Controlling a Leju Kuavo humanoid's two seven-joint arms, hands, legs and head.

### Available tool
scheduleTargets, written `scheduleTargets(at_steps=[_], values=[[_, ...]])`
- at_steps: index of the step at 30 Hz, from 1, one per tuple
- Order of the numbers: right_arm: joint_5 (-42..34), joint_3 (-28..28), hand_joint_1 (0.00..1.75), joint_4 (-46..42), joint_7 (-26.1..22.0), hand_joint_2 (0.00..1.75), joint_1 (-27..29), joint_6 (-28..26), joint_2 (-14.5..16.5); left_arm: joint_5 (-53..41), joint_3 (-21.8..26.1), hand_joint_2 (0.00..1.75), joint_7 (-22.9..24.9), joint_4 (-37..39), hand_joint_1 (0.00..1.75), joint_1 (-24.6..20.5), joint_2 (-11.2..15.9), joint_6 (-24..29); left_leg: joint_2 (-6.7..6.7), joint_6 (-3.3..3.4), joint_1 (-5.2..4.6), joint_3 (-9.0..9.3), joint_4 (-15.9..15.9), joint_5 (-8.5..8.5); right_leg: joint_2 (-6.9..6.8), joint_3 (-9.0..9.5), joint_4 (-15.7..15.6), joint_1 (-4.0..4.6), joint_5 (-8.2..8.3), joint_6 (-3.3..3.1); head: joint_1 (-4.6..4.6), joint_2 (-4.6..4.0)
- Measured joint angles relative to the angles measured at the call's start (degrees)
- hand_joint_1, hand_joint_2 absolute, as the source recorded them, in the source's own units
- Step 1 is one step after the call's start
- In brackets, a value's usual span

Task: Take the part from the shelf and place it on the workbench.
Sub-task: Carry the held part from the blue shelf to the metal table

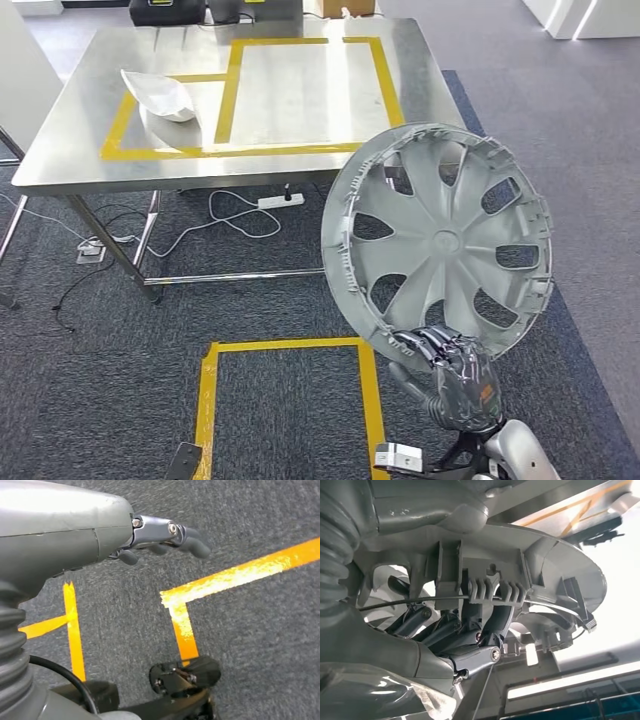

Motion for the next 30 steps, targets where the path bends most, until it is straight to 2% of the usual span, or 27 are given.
scheduleTargets(at_steps=[2,3,6,7,8,9,10,11,12,13,14,16,18,19,22,23,24,26,27,28,29,30], values=[[0.0,0.2,1.75,0.0,0.0,1.75,-0.2,0.0,0.0,0.0,0.0,1.75,0.0,0.0,0.00,0.0,0.0,0.0,-0.11,0.79,0.18,0.85,-0.4,0.10,0.01,-0.40,1.3,-0.06,-0.28,0.62,0.09,-0.01],[0.0,0.3,1.75,0.1,0.0,1.75,-0.4,0.0,0.0,0.0,0.1,1.75,0.0,0.0,0.00,0.0,0.0,0.0,-0.17,1.11,0.29,1.32,-0.6,0.00,0.03,-1.51,3.3,-0.10,-1.00,0.69,0.23,-0.01],[0.0,0.5,1.75,0.3,0.0,1.75,-0.7,0.0,0.0,0.0,0.1,1.75,0.0,0.0,0.00,-0.1,0.0,-0.1,-0.20,1.62,0.24,1.98,-0.6,-0.77,0.09,-8.43,14.0,-0.13,-4.99,0.86,0.60,0.00],[0.0,0.6,1.75,0.4,0.0,1.75,-0.7,0.0,0.0,0.0,0.1,1.75,0.0,0.0,0.00,0.0,0.0,-0.1,-0.23,1.65,0.18,2.28,-0.6,-1.11,0.09,-10.31,16.2,-0.13,-5.54,0.94,0.64,0.00],[0.0,0.7,1.75,0.5,0.0,1.75,-0.7,0.0,0.0,0.0,0.1,1.75,0.0,0.0,0.00,0.0,0.0,-0.1,-0.28,1.63,0.14,2.71,-0.6,-1.48,0.09,-11.15,16.2,-0.13,-4.73,0.95,0.66,0.00],[0.0,0.7,1.75,0.5,0.0,1.75,-0.7,0.0,0.0,0.0,0.2,1.75,0.0,0.0,0.00,0.0,0.0,-0.1,-0.35,1.56,0.13,3.28,-0.6,-1.89,0.09,-10.86,14.0,-0.13,-2.64,0.83,0.68,0.00],[0.0,0.8,1.75,0.6,0.0,1.75,-0.7,0.0,0.0,0.0,0.2,1.75,0.0,0.0,0.00,0.1,0.0,-0.1,-0.41,1.43,0.13,3.91,-0.6,-2.37,0.08,-9.76,10.3,-0.14,0.27,0.72,0.71,0.00],[0.0,0.8,1.75,0.7,0.1,1.75,-0.7,0.0,0.0,0.0,0.2,1.75,0.0,0.0,0.00,0.0,0.0,-0.1,-0.46,1.23,0.11,4.47,-0.6,-2.81,0.08,-8.54,6.6,-0.09,2.42,0.60,0.71,0.00],[0.0,0.8,1.75,0.8,0.1,1.75,-0.8,0.0,0.0,0.1,0.2,1.75,0.0,0.0,0.00,0.0,0.0,-0.1,-0.49,0.96,0.06,4.81,-0.5,-3.20,0.05,-7.49,3.5,0.02,3.37,0.42,0.68,0.00],[0.0,0.9,1.75,0.9,0.0,1.75,-0.9,0.0,0.0,0.1,0.2,1.75,0.0,0.0,0.00,0.0,0.0,-0.1,-0.48,0.63,0.01,4.93,-0.6,-3.54,0.04,-6.74,1.8,0.13,3.69,0.17,0.64,0.00],[0.0,1.0,1.75,0.9,0.0,1.75,-0.9,0.0,0.1,0.1,0.2,1.75,0.0,0.0,0.00,0.0,0.0,-0.1,-0.47,0.26,-0.04,5.05,-0.5,-3.71,0.06,-6.50,1.2,0.26,3.21,-0.21,0.56,0.00],[0.0,1.2,1.75,1.0,0.0,1.75,-0.9,0.0,0.1,0.2,0.3,1.75,0.0,0.0,0.00,0.0,0.1,0.0,-0.41,-0.37,-0.06,5.41,-0.3,-4.01,0.12,-5.67,0.9,0.25,3.33,-1.01,0.52,0.00],[0.0,1.3,1.75,1.1,0.1,1.75,-1.0,0.0,0.2,0.1,0.3,1.75,-0.1,0.0,0.00,-0.1,0.1,0.0,-0.32,-0.96,0.02,4.92,1.8,-4.88,0.06,-4.64,0.7,0.05,3.14,-1.63,0.45,0.00],[0.0,1.3,1.75,1.1,0.1,1.75,-1.0,0.0,0.3,0.2,0.3,1.75,-0.1,0.0,0.00,-0.2,0.1,0.0,-0.26,-1.29,0.13,3.60,4.5,-5.89,0.01,-4.18,0.6,-0.05,2.91,-1.90,0.38,0.00],[0.1,1.4,1.75,1.2,0.1,1.75,-1.2,0.0,0.4,0.2,0.3,1.75,-0.2,0.0,0.00,0.0,0.2,0.0,-0.18,-2.02,0.44,-2.81,14.7,-9.46,0.04,-3.21,0.6,-0.07,1.96,-2.25,0.26,0.00],[0.1,1.4,1.75,1.3,0.0,1.75,-1.3,0.0,0.5,0.2,0.3,1.75,-0.2,0.0,0.00,0.1,0.2,0.0,-0.17,-2.09,0.47,-4.14,15.8,-9.38,0.11,-2.76,0.6,-0.06,1.57,-2.24,0.25,0.00],[0.1,1.5,1.75,1.4,0.0,1.75,-1.3,0.0,0.6,0.2,0.3,1.75,-0.2,0.0,0.00,0.2,0.2,0.0,-0.17,-2.03,0.48,-4.49,14.8,-8.03,0.16,-2.17,0.6,-0.06,1.15,-2.20,0.24,0.00],[0.1,1.7,1.75,1.5,0.0,1.75,-1.4,0.0,0.7,0.2,0.4,1.75,-0.2,0.0,0.00,0.3,0.3,0.0,-0.15,-1.62,0.43,-3.14,8.4,-2.59,0.15,-1.07,0.6,-0.05,0.18,-1.98,0.25,0.00],[0.1,1.7,1.75,1.6,0.0,1.75,-1.5,0.1,0.7,0.3,0.4,1.75,-0.2,0.0,0.00,0.3,0.4,-0.1,-0.11,-1.33,0.29,-2.36,5.2,-0.77,0.16,-0.59,0.6,0.00,-0.26,-1.76,0.27,0.00],[0.1,1.8,1.75,1.8,0.0,1.75,-1.7,0.1,0.7,0.3,0.4,1.75,-0.2,0.0,0.00,0.3,0.4,-0.1,-0.07,-1.03,0.14,-1.78,2.9,0.23,0.19,-0.40,0.6,0.05,-0.61,-1.47,0.27,0.00],[0.1,1.8,1.75,1.9,0.0,1.75,-1.9,0.1,0.8,0.3,0.4,1.75,-0.2,0.0,0.00,0.3,0.5,-0.1,-0.02,-0.79,0.01,-1.56,1.7,0.34,0.23,-0.40,0.6,0.10,-0.83,-1.22,0.25,0.00],[0.1,1.8,1.75,2.0,0.0,1.75,-2.1,0.1,0.8,0.4,0.4,1.75,-0.2,0.0,0.00,0.3,0.5,-0.1,0.00,-0.65,-0.11,-1.54,1.5,-0.27,0.28,-0.28,0.6,0.15,-0.92,-1.05,0.25,0.00]])
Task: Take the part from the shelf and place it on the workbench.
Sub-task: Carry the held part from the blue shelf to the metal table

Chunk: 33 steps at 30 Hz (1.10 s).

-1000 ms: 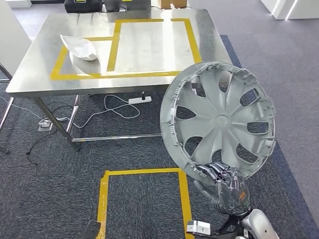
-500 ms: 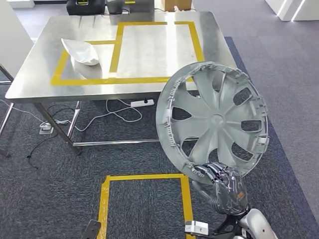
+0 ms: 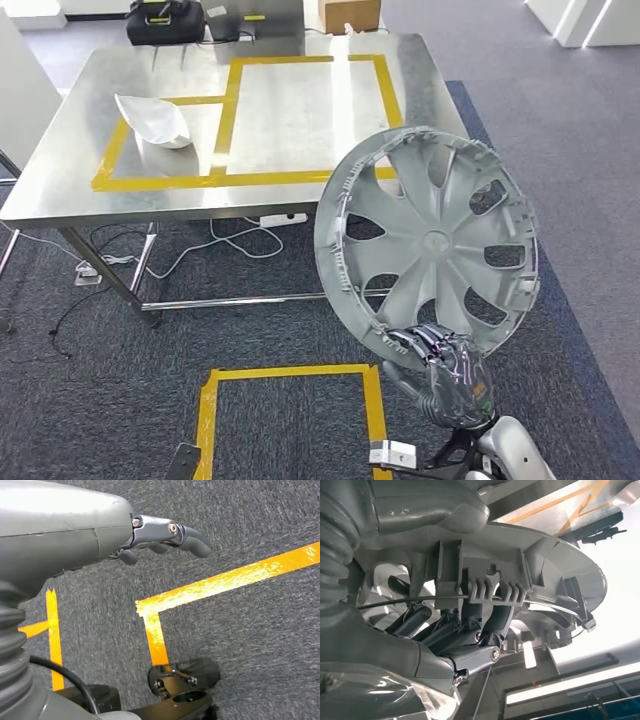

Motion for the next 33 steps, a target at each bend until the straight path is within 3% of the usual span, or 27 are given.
scheduleTargets(at_steps=[5,6,7,9,10,11,13,15,16,19,21,24,25,26,27,29,30,31,33], values=[[0.0,0.1,1.75,0.1,0.0,1.75,-0.1,0.0,0.0,0.0,0.0,1.75,0.0,0.0,0.00,0.1,0.0,0.0,0.00,0.26,-0.04,0.06,-0.2,0.54,0.00,-0.14,-0.1,0.01,-0.18,0.29,0.01,0.00],[0.0,0.2,1.75,0.2,0.0,1.75,-0.3,0.0,0.1,0.0,0.1,1.75,0.0,0.0,0.00,0.0,0.0,0.0,-0.05,0.69,0.10,0.50,-0.5,0.63,-0.05,-1.11,1.7,-0.02,-1.28,0.71,0.17,0.00],[0.0,0.3,1.75,0.3,0.0,1.75,-0.5,0.0,0.1,-0.1,0.1,1.75,-0.1,0.0,0.00,-0.1,0.0,0.0,-0.10,1.14,0.24,0.97,-0.8,0.57,-0.08,-2.87,4.7,-0.04,-2.75,1.14,0.34,0.00],[-0.1,0.5,1.75,0.6,-0.1,1.75,-0.8,0.0,0.1,-0.1,0.2,1.75,-0.2,0.0,0.00,-0.3,0.0,0.0,-0.20,1.92,0.51,2.08,-1.4,-0.07,-0.14,-8.40,13.3,-0.06,-5.75,1.90,0.61,0.00],[-0.1,0.7,1.75,0.7,-0.1,1.75,-0.7,0.0,0.1,-0.2,0.2,1.75,-0.2,0.0,0.00,-0.3,0.0,0.0,-0.23,1.96,0.48,2.36,-1.4,-0.40,-0.14,-10.46,15.5,-0.06,-5.49,1.95,0.60,0.00],[-0.1,0.8,1.75,0.9,-0.1,1.75,-0.7,0.0,0.1,-0.2,0.3,1.75,-0.2,0.0,0.00,-0.2,0.0,0.0,-0.29,1.95,0.47,2.77,-1.4,-0.77,-0.14,-11.46,15.6,-0.05,-4.09,1.96,0.60,0.00],[-0.1,0.9,1.75,1.1,0.0,1.75,-0.7,0.0,0.1,-0.2,0.3,1.75,-0.2,0.0,0.00,-0.1,0.0,0.0,-0.43,1.77,0.47,3.95,-1.4,-1.64,-0.17,-10.15,9.8,-0.06,1.27,1.78,0.62,0.00],[-0.1,1.0,1.75,1.2,0.0,1.75,-0.7,0.0,0.1,-0.2,0.3,1.75,-0.2,0.0,0.00,-0.2,0.0,0.0,-0.54,1.28,0.23,4.80,-1.2,-2.57,-0.17,-7.44,3.4,0.06,4.53,1.36,0.58,0.00],[-0.1,1.0,1.75,1.3,0.0,1.75,-0.7,0.0,0.1,-0.2,0.3,1.75,-0.2,0.0,0.00,-0.2,0.0,0.0,-0.57,1.00,0.13,5.00,-1.2,-2.90,-0.13,-6.61,1.7,0.14,4.85,1.10,0.50,0.00],[-0.1,1.1,1.75,1.3,-0.1,1.75,-0.6,-0.1,0.1,-0.2,0.3,1.75,-0.2,0.0,0.00,-0.3,0.0,0.0,-0.53,0.21,0.14,5.35,-1.3,-3.50,0.03,-5.79,0.9,0.12,4.24,0.24,0.32,0.00],[-0.1,1.2,1.75,1.3,0.0,1.75,-0.6,-0.1,0.1,-0.2,0.3,1.75,-0.2,0.0,0.00,-0.3,0.1,0.0,-0.40,-0.51,0.26,4.44,1.2,-4.89,-0.06,-5.09,0.5,-0.15,3.93,-0.43,0.14,0.00],[-0.1,1.2,1.75,1.3,0.1,1.75,-0.5,-0.1,0.1,-0.3,0.3,1.75,-0.2,0.0,0.00,-0.2,0.1,0.0,-0.25,-1.34,0.60,-1.50,12.1,-8.89,-0.17,-4.05,0.4,-0.26,3.04,-1.03,-0.05,0.00],[-0.1,1.2,1.75,1.4,0.0,1.75,-0.5,-0.1,0.1,-0.3,0.3,1.75,-0.2,0.0,0.00,-0.1,0.1,0.0,-0.23,-1.43,0.66,-3.29,14.7,-9.19,-0.12,-3.62,0.4,-0.26,2.68,-1.03,-0.06,0.00],[-0.1,1.3,1.75,1.4,0.0,1.75,-0.4,-0.1,0.1,-0.2,0.3,1.75,-0.2,0.0,0.00,0.0,0.1,0.0,-0.22,-1.42,0.68,-4.17,15.3,-8.21,-0.07,-3.09,0.4,-0.26,2.27,-1.01,-0.07,0.00],[-0.1,1.3,1.75,1.4,0.0,1.75,-0.4,-0.1,0.1,-0.2,0.3,1.75,-0.2,0.0,0.00,0.1,0.1,0.0,-0.21,-1.29,0.67,-4.00,13.6,-6.03,-0.02,-2.42,0.4,-0.25,1.82,-0.95,-0.06,0.00],[-0.1,1.3,1.75,1.4,0.1,1.75,-0.4,-0.1,0.1,-0.3,0.3,1.75,-0.2,0.0,0.00,0.1,0.1,0.0,-0.20,-0.73,0.50,-1.65,6.6,-0.76,0.02,-1.15,0.4,-0.23,0.77,-0.62,-0.03,0.00],[-0.1,1.3,1.75,1.4,0.1,1.75,-0.4,-0.1,0.1,-0.3,0.3,1.75,-0.2,0.0,0.00,0.1,0.2,0.0,-0.18,-0.39,0.34,-0.37,3.4,0.63,0.07,-0.70,0.4,-0.17,0.32,-0.32,-0.01,0.00],[-0.1,1.3,1.75,1.5,0.1,1.75,-0.5,-0.1,0.1,-0.3,0.3,1.75,-0.2,0.0,0.00,0.1,0.2,0.0,-0.16,-0.07,0.17,0.48,1.4,0.92,0.07,-0.51,0.3,-0.15,-0.01,0.00,-0.02,0.00],[-0.1,1.3,1.75,1.5,0.1,1.75,-0.5,-0.1,0.1,-0.4,0.3,1.75,-0.2,0.0,0.00,0.1,0.3,0.0,-0.16,0.48,-0.07,1.08,0.1,-0.07,0.05,-0.29,0.0,-0.14,-0.32,0.63,-0.10,0.00]])
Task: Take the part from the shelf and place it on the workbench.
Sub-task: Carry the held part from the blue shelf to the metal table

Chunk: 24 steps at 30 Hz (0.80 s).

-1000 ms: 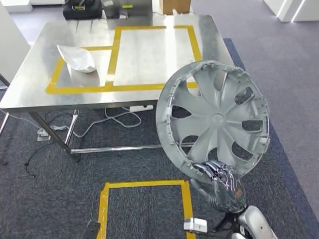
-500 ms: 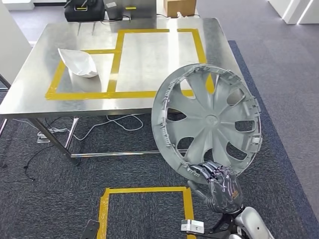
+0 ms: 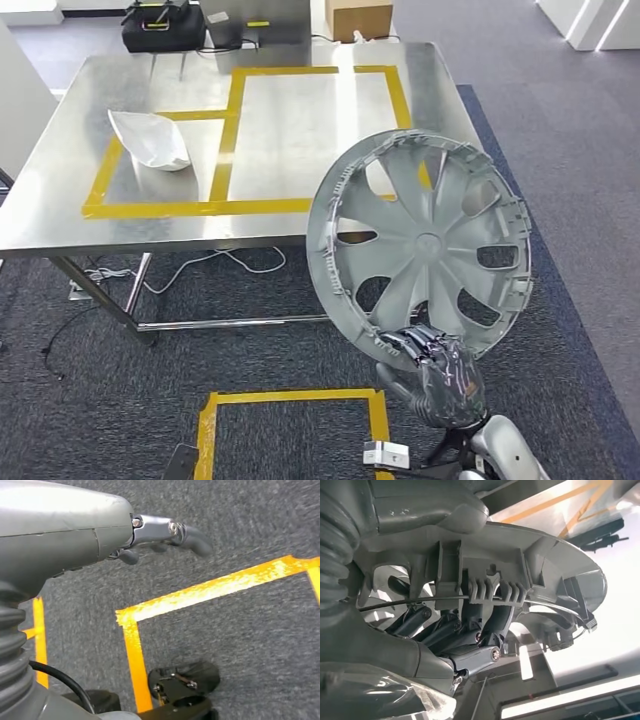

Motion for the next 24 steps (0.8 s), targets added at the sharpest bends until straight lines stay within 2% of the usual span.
scheduleTargets(at_steps=[2,3,4,5,6,7,8,9,11,12,13,15,17,18,19,20,22,23,24], values=[[0.0,0.0,1.75,0.0,0.1,1.75,0.0,0.0,0.0,0.0,0.0,1.75,0.0,0.0,0.00,0.1,0.0,0.0,-0.05,0.55,0.29,0.86,-1.0,-0.34,-0.11,0.14,-0.2,-0.08,-0.50,0.56,-0.02,0.00],[0.0,0.0,1.75,0.0,0.1,1.75,0.0,0.0,0.0,0.0,0.1,1.75,0.1,0.0,0.00,0.0,0.0,0.0,-0.07,0.82,0.47,1.49,-1.6,-0.42,-0.14,-0.31,0.9,-0.08,-1.16,0.79,0.03,0.00],[0.0,0.0,1.75,0.0,0.2,1.75,0.0,0.0,0.0,-0.1,0.1,1.75,0.1,0.0,0.00,0.0,0.0,0.0,-0.07,1.08,0.62,2.08,-2.0,-0.55,-0.14,-1.69,3.4,-0.11,-2.19,0.96,0.13,0.00],[0.0,0.0,1.75,0.1,0.2,1.75,0.0,0.0,0.0,-0.1,0.2,1.75,0.1,0.0,0.00,-0.1,0.0,0.0,-0.08,1.28,0.60,2.47,-2.1,-0.83,-0.14,-3.84,7.1,-0.11,-3.40,1.10,0.19,0.00],[0.0,0.0,1.75,0.1,0.2,1.75,0.0,0.0,0.0,-0.1,0.3,1.75,0.1,0.0,0.00,0.0,-0.1,0.0,-0.07,1.42,0.59,2.77,-2.2,-1.16,-0.13,-6.51,11.1,-0.12,-4.49,1.23,0.20,0.00],[0.0,0.0,1.75,0.2,0.2,1.75,0.1,0.0,0.0,-0.1,0.4,1.75,0.1,0.0,0.00,0.0,-0.1,0.0,-0.08,1.49,0.57,3.15,-2.2,-1.57,-0.13,-8.96,14.3,-0.13,-4.78,1.35,0.20,0.00],[0.0,0.0,1.75,0.2,0.2,1.75,0.2,0.0,0.0,-0.1,0.6,1.75,0.1,0.0,0.00,0.1,-0.2,-0.1,-0.11,1.49,0.56,3.66,-2.1,-2.02,-0.14,-10.53,15.5,-0.13,-3.93,1.43,0.19,0.00],[0.0,0.0,1.75,0.2,0.2,1.75,0.3,0.0,0.0,-0.1,0.6,1.75,0.1,0.0,0.00,0.2,-0.2,-0.1,-0.17,1.46,0.56,4.31,-2.1,-2.52,-0.15,-10.98,14.6,-0.14,-1.84,1.47,0.19,0.00],[0.0,-0.1,1.75,0.2,0.3,1.75,0.4,0.0,0.0,-0.1,0.7,1.75,0.1,0.0,0.00,0.3,-0.2,-0.3,-0.29,1.21,0.60,5.83,-2.2,-3.69,-0.19,-9.28,8.1,-0.14,3.70,1.38,0.19,0.00],[0.0,-0.1,1.75,0.3,0.3,1.75,0.3,0.1,0.0,-0.1,0.8,1.75,0.1,0.0,0.00,0.2,-0.2,-0.3,-0.34,0.93,0.54,6.36,-2.1,-4.23,-0.19,-7.94,5.0,-0.05,5.38,1.26,0.19,-0.01],[0.0,-0.1,1.75,0.3,0.3,1.75,0.3,0.1,0.0,-0.1,0.8,1.75,0.0,0.0,0.00,0.2,-0.3,-0.3,-0.34,0.63,0.48,6.58,-2.0,-4.63,-0.20,-6.85,2.7,0.04,5.80,0.99,0.21,-0.01],[0.0,-0.1,1.75,0.4,0.3,1.75,0.2,0.1,0.0,-0.1,0.9,1.75,0.0,0.0,0.00,0.1,-0.3,-0.4,-0.26,0.13,0.35,6.55,-2.0,-4.99,-0.05,-5.87,1.4,0.27,4.77,0.32,0.21,-0.01],[0.0,-0.1,1.75,0.4,0.3,1.75,0.3,0.1,0.0,-0.1,0.9,1.75,0.0,0.0,0.00,0.0,-0.2,-0.5,-0.14,-0.36,0.36,6.70,-1.9,-5.55,0.07,-5.38,0.9,0.10,4.12,-0.39,0.21,0.00],[-0.1,-0.2,1.75,0.4,0.3,1.75,0.3,0.1,0.0,-0.1,0.9,1.75,0.0,0.0,0.00,0.0,-0.2,-0.4,-0.08,-0.70,0.38,6.30,-0.7,-6.22,0.01,-4.99,0.7,-0.03,3.86,-0.78,0.16,0.00],[-0.1,-0.2,1.75,0.4,0.4,1.75,0.3,0.1,0.0,-0.1,0.9,1.75,0.0,0.0,0.00,-0.1,-0.2,-0.4,-0.03,-1.06,0.45,5.15,1.7,-7.28,-0.07,-4.53,0.6,-0.17,3.58,-1.13,0.07,0.00],[-0.1,-0.3,1.75,0.4,0.4,1.75,0.3,0.2,0.0,-0.1,0.9,1.75,0.0,0.0,0.00,-0.1,-0.2,-0.4,0.02,-1.37,0.56,3.12,5.4,-8.55,-0.14,-4.14,0.5,-0.20,3.26,-1.39,-0.02,0.00],[-0.1,-0.3,1.75,0.4,0.3,1.75,0.3,0.2,0.0,-0.1,0.9,1.75,0.0,0.0,0.00,0.0,-0.2,-0.5,0.04,-1.73,0.77,-1.96,13.4,-10.50,-0.13,-3.32,0.5,-0.22,2.52,-1.59,-0.09,0.00],[-0.1,-0.3,1.75,0.4,0.3,1.75,0.3,0.2,0.0,-0.1,0.9,1.75,0.0,0.0,0.00,0.2,-0.2,-0.5,0.04,-1.75,0.83,-3.70,15.4,-9.99,-0.06,-2.74,0.5,-0.22,2.08,-1.56,-0.09,0.00],[-0.1,-0.3,1.75,0.5,0.3,1.75,0.3,0.2,0.0,-0.1,0.9,1.75,0.0,0.0,0.00,0.3,-0.2,-0.5,0.04,-1.64,0.84,-4.40,15.1,-8.21,0.02,-2.05,0.5,-0.21,1.61,-1.50,-0.11,0.00]])
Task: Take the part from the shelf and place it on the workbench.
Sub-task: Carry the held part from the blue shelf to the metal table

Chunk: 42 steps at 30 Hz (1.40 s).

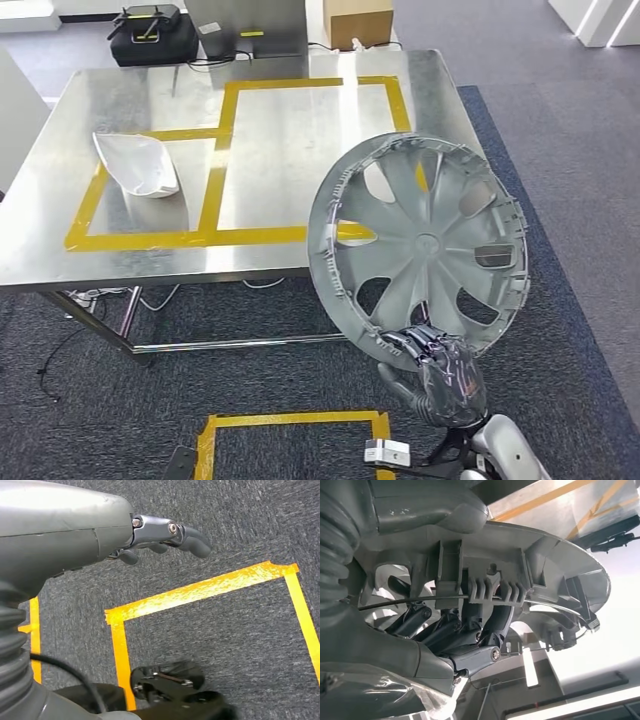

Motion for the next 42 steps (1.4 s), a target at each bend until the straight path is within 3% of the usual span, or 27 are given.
scheduleTargets(at_steps=[2,3,4,8,10,11,13,14,15,17,19,21,25,27,29,30,31,33,35,38,40,42], values=[[-0.1,0.0,1.75,0.0,0.0,1.75,0.0,0.0,0.0,0.0,0.0,1.75,0.0,0.0,0.00,0.1,0.0,0.0,-0.01,0.53,-0.11,1.20,-6.0,5.83,0.07,1.60,0.0,0.00,-1.10,0.26,0.02,0.00],[-0.1,0.0,1.75,0.0,0.0,1.75,0.0,0.0,0.0,0.0,0.0,1.75,0.0,0.0,0.00,0.1,0.0,0.0,0.00,0.85,-0.29,2.20,-9.2,7.91,0.08,2.17,-0.1,0.09,-1.65,0.50,0.03,0.00],[-0.1,0.0,1.75,0.1,0.0,1.75,-0.1,0.0,0.0,0.0,0.0,1.75,0.0,0.0,0.00,0.1,0.1,0.0,0.02,1.17,-0.45,3.19,-11.7,8.85,0.11,2.59,-0.1,0.14,-2.08,0.76,0.02,0.00],[0.0,0.0,1.75,0.1,0.0,1.75,-0.3,0.0,0.0,0.0,0.0,1.75,0.0,0.0,0.00,0.0,0.1,0.0,-0.03,1.98,-0.53,4.96,-15.1,7.19,-0.07,2.81,-0.7,0.22,-2.70,1.86,0.00,0.00],[-0.2,-0.1,1.75,0.1,0.0,1.75,-0.4,0.1,0.0,-0.2,0.1,1.75,0.1,0.0,0.00,0.0,0.0,0.0,-0.08,2.47,-0.18,6.05,-16.2,7.07,-0.14,1.84,1.3,0.25,-3.79,2.29,0.24,0.00],[-0.2,-0.1,1.75,0.1,0.1,1.75,-0.4,0.1,0.0,-0.3,0.1,1.75,0.1,0.0,0.00,0.0,0.0,0.0,-0.08,2.70,-0.08,6.57,-16.6,6.94,-0.14,0.07,4.2,0.21,-4.87,2.40,0.42,0.00],[-0.2,-0.2,1.75,0.3,0.0,1.75,-0.4,0.2,0.0,-0.4,0.1,1.75,0.1,0.0,0.00,-0.1,-0.1,-0.1,-0.08,3.01,-0.09,7.19,-16.7,6.40,-0.13,-5.20,12.1,0.22,-6.94,2.61,0.54,0.00],[-0.2,-0.2,1.75,0.4,0.0,1.75,-0.3,0.2,0.0,-0.5,0.1,1.75,0.1,0.0,0.00,-0.1,-0.1,-0.1,-0.09,3.08,-0.11,7.59,-16.7,6.02,-0.14,-7.57,14.8,0.21,-6.81,2.73,0.53,0.00],[-0.2,-0.2,1.75,0.5,0.0,1.75,-0.2,0.3,0.0,-0.5,0.1,1.75,0.1,0.0,0.00,0.0,-0.1,-0.1,-0.12,3.09,-0.12,8.13,-16.7,5.61,-0.15,-8.97,15.5,0.19,-5.48,2.81,0.52,0.00],[-0.5,-0.3,1.75,0.6,0.3,1.75,-0.1,0.4,0.0,-0.6,0.1,1.75,0.3,0.0,0.00,0.1,-0.1,-0.1,-0.25,2.95,-0.08,9.57,-16.7,4.63,-0.19,-8.52,10.6,0.10,0.16,2.81,0.55,0.00],[-1.0,-0.5,1.75,0.8,0.5,1.75,-0.1,0.6,0.0,-0.8,0.1,1.75,0.6,0.0,0.00,0.0,-0.2,-0.1,-0.37,2.49,-0.12,10.56,-16.7,3.66,-0.23,-6.41,4.6,0.17,4.00,2.64,0.52,0.00],[-1.2,-0.6,1.75,1.0,0.6,1.75,-0.1,0.8,0.0,-0.8,0.1,1.75,0.8,0.0,0.00,0.0,-0.2,-0.2,-0.33,1.91,-0.26,10.44,-16.5,3.27,-0.13,-5.19,2.1,0.39,3.83,2.10,0.58,0.01],[-1.6,-0.8,1.75,1.1,0.6,1.75,0.1,1.0,0.0,-0.7,0.1,1.75,0.7,0.0,0.00,-0.1,-0.1,-0.4,-0.09,0.94,-0.26,9.90,-15.3,2.16,0.07,-4.27,0.9,0.19,2.90,0.85,0.67,0.00],[-1.7,-0.9,1.75,1.2,0.5,1.75,0.0,1.1,0.0,-0.7,0.2,1.75,0.6,0.0,0.00,-0.2,-0.1,-0.5,-0.02,0.37,-0.14,7.11,-9.5,-0.39,-0.07,-3.73,0.7,0.05,2.60,0.31,0.55,0.00],[-1.8,-1.0,1.75,1.2,0.2,1.75,-0.2,1.2,0.0,-0.6,0.2,1.75,0.6,0.0,0.00,-0.1,-0.1,-0.6,-0.01,0.12,-0.04,2.78,-2.0,-2.64,-0.11,-3.41,0.7,0.08,2.31,-0.01,0.53,0.00],[-1.7,-1.0,1.75,1.3,0.1,1.75,-0.2,1.3,0.0,-0.6,0.2,1.75,0.6,0.0,0.00,0.0,-0.1,-0.7,-0.01,0.14,-0.02,1.40,-0.3,-2.43,-0.07,-3.20,0.7,0.12,2.15,-0.07,0.54,0.00],[-1.7,-1.0,1.75,1.4,0.0,1.75,-0.3,1.4,0.0,-0.6,0.3,1.75,0.6,0.0,0.00,0.0,-0.1,-0.7,-0.01,0.27,-0.04,1.00,-0.6,-1.10,-0.03,-2.93,0.7,0.17,1.98,-0.10,0.52,0.00],[-1.7,-1.0,1.75,1.6,0.0,1.75,-0.3,1.6,0.0,-0.7,0.4,1.75,0.6,0.0,0.00,0.0,-0.1,-0.8,-0.01,0.96,-0.18,2.92,-6.7,3.70,0.03,-2.21,0.6,0.32,1.60,-0.05,0.53,0.00],[-1.7,-1.0,1.75,1.7,0.0,1.75,-0.4,1.8,0.0,-0.7,0.4,1.75,0.6,0.0,0.00,-0.1,0.0,-0.8,0.05,1.84,-0.52,5.49,-13.2,6.45,0.05,-1.85,0.6,0.49,1.33,0.24,0.56,0.00],[-1.6,-0.9,1.75,1.8,-0.2,1.75,-0.6,1.8,0.0,-0.7,0.5,1.75,0.6,0.0,0.00,-0.1,0.1,-0.8,0.11,2.33,-0.85,6.51,-15.9,6.32,-0.03,-1.90,0.3,0.45,1.36,1.14,0.56,0.00],[-1.6,-0.9,1.75,1.8,-0.2,1.75,-0.7,1.8,0.0,-0.7,0.7,1.75,0.6,0.0,0.00,0.0,0.0,-0.8,0.11,2.55,-0.51,7.19,-16.8,6.66,-0.12,-2.06,0.6,0.44,0.83,1.67,0.64,0.00],[-1.7,-1.0,1.75,1.9,-0.2,1.75,-0.8,1.9,0.0,-0.7,0.9,1.75,0.6,0.0,0.00,-0.1,0.0,-0.9,0.12,2.80,-0.16,7.92,-17.7,6.93,-0.14,-4.19,4.9,0.43,-1.53,2.09,0.87,0.00]])
